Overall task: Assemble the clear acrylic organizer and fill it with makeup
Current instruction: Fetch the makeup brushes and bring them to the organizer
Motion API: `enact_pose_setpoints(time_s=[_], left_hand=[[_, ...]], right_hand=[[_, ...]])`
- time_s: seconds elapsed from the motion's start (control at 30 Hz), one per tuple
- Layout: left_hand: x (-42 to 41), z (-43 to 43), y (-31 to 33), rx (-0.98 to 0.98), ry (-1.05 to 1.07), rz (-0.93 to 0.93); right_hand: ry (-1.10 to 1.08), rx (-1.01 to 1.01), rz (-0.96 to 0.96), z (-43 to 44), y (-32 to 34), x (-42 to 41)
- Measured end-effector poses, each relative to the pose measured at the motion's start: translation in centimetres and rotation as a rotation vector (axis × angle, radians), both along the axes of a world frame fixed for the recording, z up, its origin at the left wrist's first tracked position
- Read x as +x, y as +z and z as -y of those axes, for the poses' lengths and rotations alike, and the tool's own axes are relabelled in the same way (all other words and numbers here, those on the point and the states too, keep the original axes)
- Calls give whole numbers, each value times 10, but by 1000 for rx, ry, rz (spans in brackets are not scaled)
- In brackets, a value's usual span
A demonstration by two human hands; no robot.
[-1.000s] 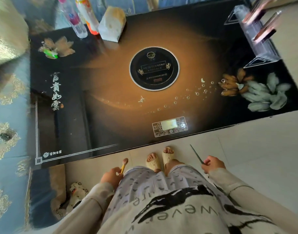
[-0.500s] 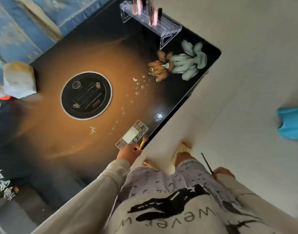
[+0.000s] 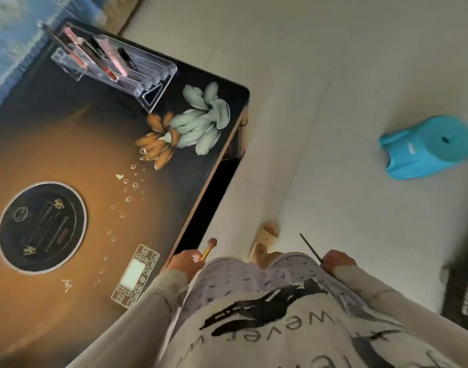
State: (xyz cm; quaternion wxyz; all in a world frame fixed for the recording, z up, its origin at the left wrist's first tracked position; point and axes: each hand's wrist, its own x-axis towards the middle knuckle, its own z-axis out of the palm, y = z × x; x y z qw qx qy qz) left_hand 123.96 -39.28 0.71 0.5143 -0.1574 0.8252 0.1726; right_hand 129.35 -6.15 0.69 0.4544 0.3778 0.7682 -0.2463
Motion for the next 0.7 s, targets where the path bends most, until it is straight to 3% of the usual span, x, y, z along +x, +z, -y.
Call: enact_pose_setpoints(time_s=[0.23, 0.37, 0.7], left_hand=[[-48, -71, 5, -26, 79, -23], [-93, -109, 12, 3, 11, -41], [-248, -201, 3, 44, -205, -41]], right_hand=[[-166, -99, -204, -72, 12, -73], [-268, -111, -257, -100, 11, -106], [-457, -56, -197, -154, -4, -171]])
